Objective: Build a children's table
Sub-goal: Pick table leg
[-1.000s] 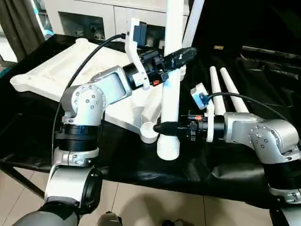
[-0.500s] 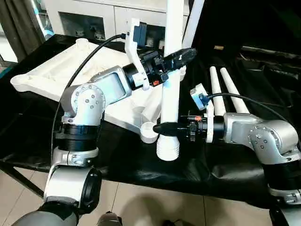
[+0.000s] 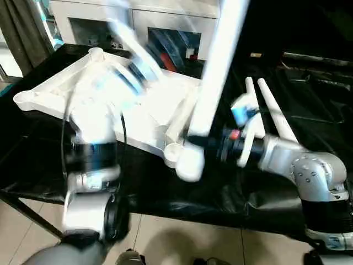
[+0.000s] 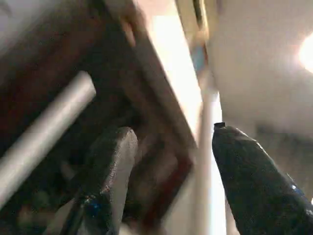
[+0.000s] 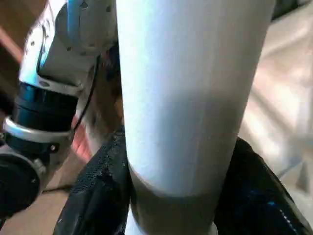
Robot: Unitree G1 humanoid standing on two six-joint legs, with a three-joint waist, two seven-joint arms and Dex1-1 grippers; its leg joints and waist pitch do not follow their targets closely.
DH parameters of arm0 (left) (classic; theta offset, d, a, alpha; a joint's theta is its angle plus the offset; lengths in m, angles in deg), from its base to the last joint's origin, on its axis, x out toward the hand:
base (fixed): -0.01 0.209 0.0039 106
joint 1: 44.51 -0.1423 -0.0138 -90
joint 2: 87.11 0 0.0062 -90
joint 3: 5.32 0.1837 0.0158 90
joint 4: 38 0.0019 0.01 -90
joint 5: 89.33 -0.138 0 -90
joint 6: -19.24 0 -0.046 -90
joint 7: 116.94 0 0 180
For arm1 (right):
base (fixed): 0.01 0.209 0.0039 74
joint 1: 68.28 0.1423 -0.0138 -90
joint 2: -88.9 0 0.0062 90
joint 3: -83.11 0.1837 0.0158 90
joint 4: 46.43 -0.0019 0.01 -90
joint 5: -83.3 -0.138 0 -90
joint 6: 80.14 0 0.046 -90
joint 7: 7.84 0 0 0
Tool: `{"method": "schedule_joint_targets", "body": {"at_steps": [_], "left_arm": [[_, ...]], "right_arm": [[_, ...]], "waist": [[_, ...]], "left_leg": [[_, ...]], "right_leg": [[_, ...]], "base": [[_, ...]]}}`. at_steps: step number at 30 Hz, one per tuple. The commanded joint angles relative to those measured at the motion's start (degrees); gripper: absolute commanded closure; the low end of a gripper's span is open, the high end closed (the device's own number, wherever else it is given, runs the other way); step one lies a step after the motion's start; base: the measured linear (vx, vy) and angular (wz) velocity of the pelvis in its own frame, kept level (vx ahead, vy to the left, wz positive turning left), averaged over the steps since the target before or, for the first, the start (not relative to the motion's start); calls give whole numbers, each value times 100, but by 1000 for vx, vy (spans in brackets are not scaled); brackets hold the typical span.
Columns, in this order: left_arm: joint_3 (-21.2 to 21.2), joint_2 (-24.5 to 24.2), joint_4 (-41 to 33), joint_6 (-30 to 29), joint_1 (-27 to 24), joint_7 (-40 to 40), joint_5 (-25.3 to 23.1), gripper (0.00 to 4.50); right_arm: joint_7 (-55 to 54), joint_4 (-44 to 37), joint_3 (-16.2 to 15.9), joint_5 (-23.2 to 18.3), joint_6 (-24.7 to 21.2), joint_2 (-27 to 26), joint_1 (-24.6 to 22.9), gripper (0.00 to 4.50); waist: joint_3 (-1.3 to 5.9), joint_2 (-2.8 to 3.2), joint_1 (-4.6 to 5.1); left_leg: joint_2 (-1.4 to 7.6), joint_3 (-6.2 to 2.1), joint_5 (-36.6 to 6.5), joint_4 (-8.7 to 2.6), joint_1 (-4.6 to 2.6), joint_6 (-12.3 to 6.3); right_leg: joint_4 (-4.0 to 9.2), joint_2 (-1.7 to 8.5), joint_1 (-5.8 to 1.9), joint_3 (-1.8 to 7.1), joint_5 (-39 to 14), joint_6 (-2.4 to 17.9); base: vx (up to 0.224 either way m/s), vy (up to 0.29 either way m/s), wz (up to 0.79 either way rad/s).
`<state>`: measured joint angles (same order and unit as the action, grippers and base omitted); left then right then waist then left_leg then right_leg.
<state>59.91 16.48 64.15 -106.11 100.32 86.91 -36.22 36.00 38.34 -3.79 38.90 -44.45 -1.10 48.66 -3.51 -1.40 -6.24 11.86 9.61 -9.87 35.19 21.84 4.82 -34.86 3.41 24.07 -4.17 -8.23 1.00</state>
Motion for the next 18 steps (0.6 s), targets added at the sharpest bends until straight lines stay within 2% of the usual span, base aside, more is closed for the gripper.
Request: {"method": "schedule_joint_targets", "body": {"at_steps": [1,2,3,4,5,6,7,8,9,10,12,13,14,15,16,18], "left_arm": [[-127,-104,120,103,8,-84,14,163],[373,-575,117,199,-182,308,-749,163],[938,-915,27,345,-384,645,-1431,163],[1009,-954,15,369,-409,685,-1512,163],[1009,-954,15,369,-409,685,-1512,163],[2147,-1631,-5,748,-792,1303,-2556,163],[2709,-1985,25,924,-974,1605,-3026,163],[3050,-2203,70,1051,-1077,1779,-3284,163],[3610,-2584,135,1310,-1256,2249,-3659,163],[3739,-2681,138,1366,-1301,2405,-3731,163],[4232,-3060,132,1588,-1465,2989,-4034,163],[4368,-3168,132,1650,-1495,3124,-4150,163],[4882,-3553,282,1834,-1533,3555,-4693,163],[4882,-3553,282,1834,-1533,3555,-4693,163],[5180,-3743,517,2009,-1490,3769,-5115,163],[5298,-3726,856,2219,-1368,3723,-5438,163]], "right_arm": [[-222,15,232,69,186,-12,107,262],[-619,138,330,372,466,-102,142,262],[-825,195,357,548,610,-123,140,262],[-848,200,361,565,623,-126,138,262],[-848,200,361,565,623,-126,138,262],[-1213,320,363,919,934,-151,130,262],[-1442,382,359,1141,1137,-167,129,262],[-1591,415,357,1280,1271,-180,125,262],[-1760,463,353,1430,1407,-190,112,262],[-1799,472,337,1472,1442,-186,108,262],[-1913,497,268,1616,1551,-175,86,262],[-1915,497,249,1632,1558,-174,76,262],[-1910,502,199,1679,1582,-184,51,262],[-1910,502,199,1679,1582,-184,51,262],[-1891,494,181,1685,1577,-203,28,262],[-1876,482,137,1732,1605,-209,2,262]], "waist": [[440,46,-8],[435,49,6],[443,75,40],[432,56,53],[439,88,61],[451,42,43],[440,90,67],[443,72,58],[451,55,66],[457,66,57],[479,86,84],[476,50,97],[470,67,105],[457,75,139],[454,61,153],[436,62,156]], "left_leg": [[14,-29,-1297,-382,-85,86],[14,-29,-1307,-391,-85,92],[31,-58,-1276,-431,-107,166],[38,-54,-1286,-440,-116,170],[36,-41,-1267,-429,-121,223],[60,-55,-1248,-439,-138,210],[74,-58,-1272,-470,-134,236],[93,-63,-1265,-487,-154,274],[90,-58,-1179,-495,-133,320],[84,-55,-1111,-493,-126,323],[89,-32,-867,-483,-102,357],[87,-19,-838,-480,-101,344],[85,-22,-859,-489,-106,330],[76,-6,-924,-487,-104,309],[71,5,-940,-486,-110,304],[65,8,-989,-495,-103,292]], "right_leg": [[569,344,-328,150,-2490,326],[565,335,-331,149,-2552,287],[573,346,-285,159,-2800,23],[608,339,-278,165,-2866,-49],[581,347,-289,176,-2805,-20],[594,364,-272,179,-2765,-39],[550,358,-252,200,-2728,-41],[543,366,-232,214,-2641,-19],[488,380,-265,227,-2456,73],[482,387,-273,233,-2352,113],[380,378,-303,259,-1656,399],[379,375,-307,263,-1543,466],[358,373,-319,266,-1404,586],[343,368,-326,280,-1387,615],[349,368,-329,284,-1389,628],[384,378,-340,294,-1574,589]], "base": [[0,0,0],[0,0,0],[0,0,0],[0,0,0],[0,0,0],[0,0,0],[0,0,0],[0,0,0],[0,0,0],[0,0,0],[0,0,0],[0,0,0],[0,0,0],[0,0,0],[0,0,0],[0,0,0]]}}
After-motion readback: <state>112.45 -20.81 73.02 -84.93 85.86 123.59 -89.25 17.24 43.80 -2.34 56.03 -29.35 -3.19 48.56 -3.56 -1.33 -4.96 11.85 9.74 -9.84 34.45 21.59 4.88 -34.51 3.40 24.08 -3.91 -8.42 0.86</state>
